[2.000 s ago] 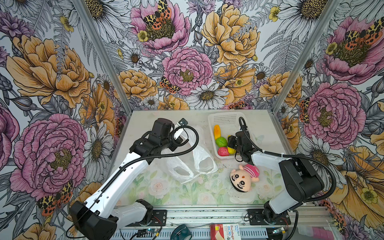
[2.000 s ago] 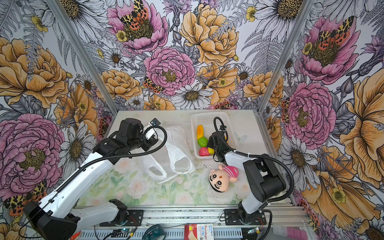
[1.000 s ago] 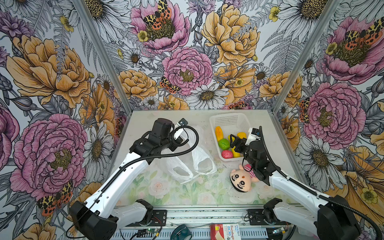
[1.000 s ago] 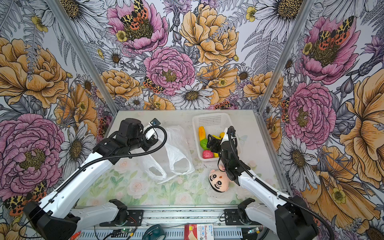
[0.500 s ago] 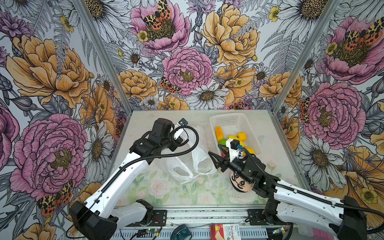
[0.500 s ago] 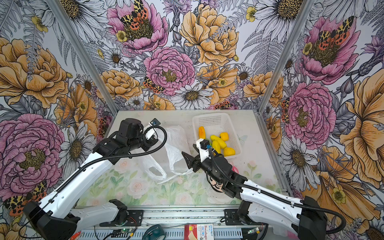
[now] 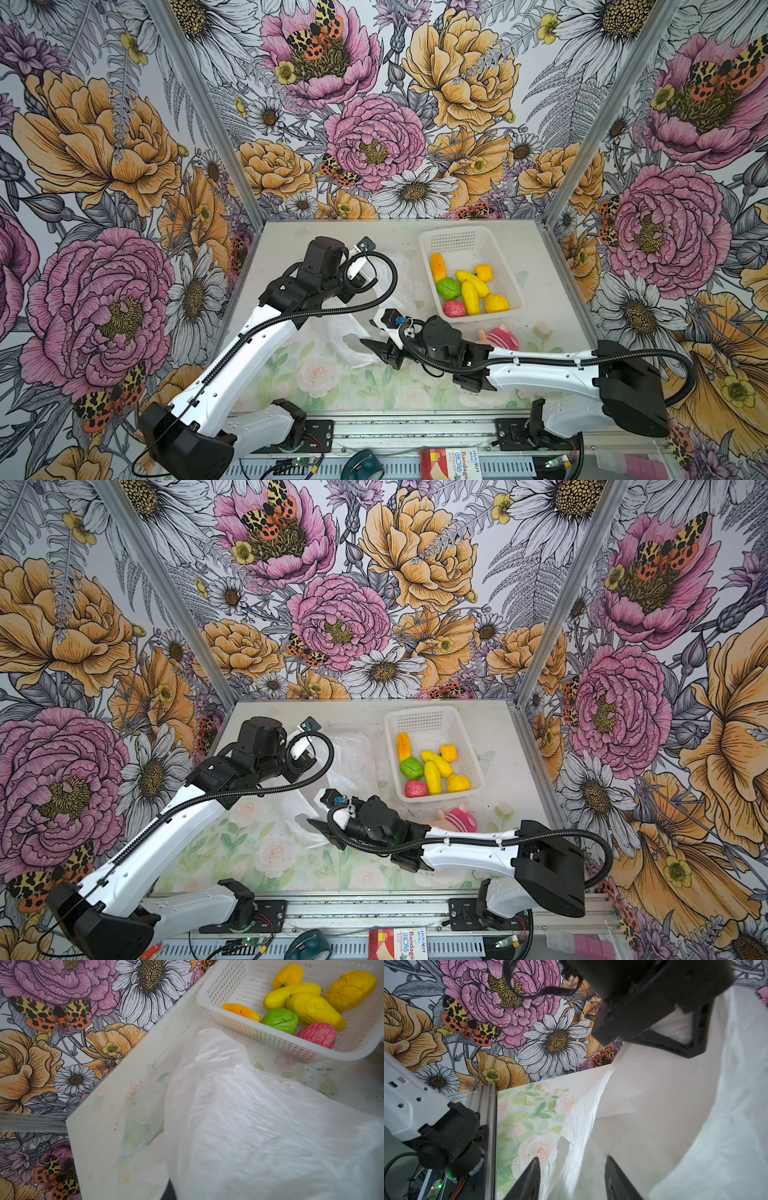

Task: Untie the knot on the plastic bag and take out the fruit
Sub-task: 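Move the open right gripper back into the bag opening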

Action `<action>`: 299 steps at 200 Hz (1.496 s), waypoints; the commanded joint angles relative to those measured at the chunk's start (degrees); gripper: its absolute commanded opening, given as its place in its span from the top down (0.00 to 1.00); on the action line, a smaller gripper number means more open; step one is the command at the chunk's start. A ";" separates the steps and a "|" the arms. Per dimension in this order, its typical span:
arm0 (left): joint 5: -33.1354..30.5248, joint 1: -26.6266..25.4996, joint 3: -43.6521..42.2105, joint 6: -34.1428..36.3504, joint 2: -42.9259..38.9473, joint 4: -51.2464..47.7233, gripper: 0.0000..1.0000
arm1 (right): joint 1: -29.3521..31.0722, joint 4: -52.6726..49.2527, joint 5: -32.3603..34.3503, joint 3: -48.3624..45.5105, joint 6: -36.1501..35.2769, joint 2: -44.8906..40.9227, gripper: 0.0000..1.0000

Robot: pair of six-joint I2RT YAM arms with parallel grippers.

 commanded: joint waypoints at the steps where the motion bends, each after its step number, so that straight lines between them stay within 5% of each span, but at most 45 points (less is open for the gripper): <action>1: 1.06 0.37 -0.25 -0.94 -0.47 0.95 1.00 | 0.10 0.95 4.63 4.21 -0.43 3.94 0.55; 101: 0.82 0.21 -0.27 -0.83 -0.75 1.01 1.00 | -5.15 -2.73 11.14 8.76 3.01 11.05 0.64; 115: 0.81 0.26 -0.27 -0.87 -0.81 1.01 1.00 | -5.15 -3.50 11.43 7.42 2.86 8.18 0.58; 132: 0.91 0.25 -0.25 -0.90 -0.75 0.95 1.00 | -4.93 -2.89 9.37 4.48 2.97 3.63 0.38; 145: 0.88 0.25 -0.31 -0.86 -0.79 0.95 1.00 | -4.71 -0.76 6.68 1.72 3.72 -0.16 0.35; 185: 0.75 0.18 -0.26 -0.82 -0.78 0.95 1.00 | -4.70 1.25 4.05 1.20 9.75 -3.06 0.63; 236: 0.81 0.11 -0.24 -0.89 -0.88 0.88 1.00 | -4.74 -7.62 10.61 13.80 14.59 9.76 0.73; 299: 1.08 0.10 -0.22 -0.82 -1.27 0.89 1.00 | -5.37 -16.91 31.69 21.89 22.59 21.16 0.55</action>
